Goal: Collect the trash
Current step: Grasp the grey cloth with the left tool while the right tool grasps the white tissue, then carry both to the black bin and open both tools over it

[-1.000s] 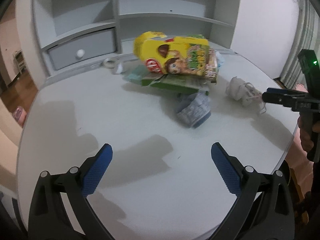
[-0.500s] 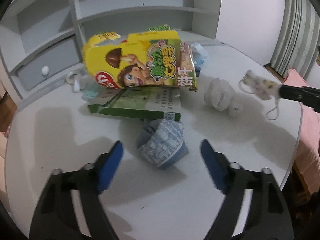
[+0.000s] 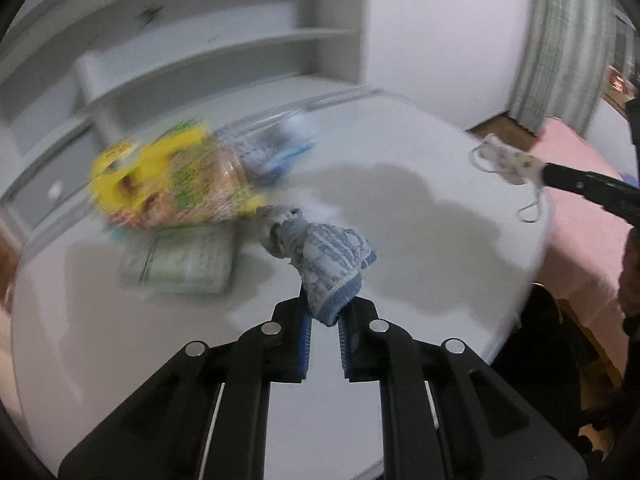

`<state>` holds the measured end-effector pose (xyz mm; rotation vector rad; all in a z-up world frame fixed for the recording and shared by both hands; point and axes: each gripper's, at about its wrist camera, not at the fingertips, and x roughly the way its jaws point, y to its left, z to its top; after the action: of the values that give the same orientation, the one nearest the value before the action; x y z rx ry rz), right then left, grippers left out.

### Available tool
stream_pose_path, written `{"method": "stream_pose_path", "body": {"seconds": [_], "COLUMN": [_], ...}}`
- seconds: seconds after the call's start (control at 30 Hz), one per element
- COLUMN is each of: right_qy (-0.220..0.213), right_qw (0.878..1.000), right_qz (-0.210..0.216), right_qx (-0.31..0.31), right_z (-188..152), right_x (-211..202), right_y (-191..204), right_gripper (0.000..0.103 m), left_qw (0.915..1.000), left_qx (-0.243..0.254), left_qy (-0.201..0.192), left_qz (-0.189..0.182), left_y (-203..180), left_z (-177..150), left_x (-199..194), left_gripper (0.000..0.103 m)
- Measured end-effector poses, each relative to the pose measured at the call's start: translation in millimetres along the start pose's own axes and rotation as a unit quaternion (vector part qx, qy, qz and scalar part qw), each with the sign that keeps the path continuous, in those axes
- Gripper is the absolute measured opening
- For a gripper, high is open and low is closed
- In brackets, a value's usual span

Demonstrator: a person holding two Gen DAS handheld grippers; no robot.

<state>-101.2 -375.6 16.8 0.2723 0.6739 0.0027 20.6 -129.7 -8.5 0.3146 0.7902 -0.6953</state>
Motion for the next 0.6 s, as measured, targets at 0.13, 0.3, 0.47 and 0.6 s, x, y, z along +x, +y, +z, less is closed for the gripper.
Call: {"method": "stream_pose_path", "body": {"seconds": [0.13,0.3,0.47,0.6], "right_qy": [-0.031,-0.053,-0.056,-0.034], "right_qw": [0.996,0.980,0.949,0.916], "right_qz": [-0.068,-0.145,-0.215,-0.256], "right_qx": [0.045,0.126,0.225,0.306], "right_z": [-15,-42,-94,-155], "right_x": [-42,-83,-117,-125], "right_y": [-58,-139,-229,-294], "right_gripper": [0.005,0.005,0.005,0.005], "left_qw": [0.9967,0.9807,0.9521,0.9284], "left_qx": [0.051,0.124,0.186,0.223], "left_qy": [-0.017,-0.036,-0.022,0.015], "left_qz": [-0.061,-0.147,-0.242,-0.297], "left_y": [-77,-187,-306,-384], "left_z": [34,62,66,49], "left_x": [12,27,58,104], "left_gripper": [0.010,0.010,0.010,0.010]}}
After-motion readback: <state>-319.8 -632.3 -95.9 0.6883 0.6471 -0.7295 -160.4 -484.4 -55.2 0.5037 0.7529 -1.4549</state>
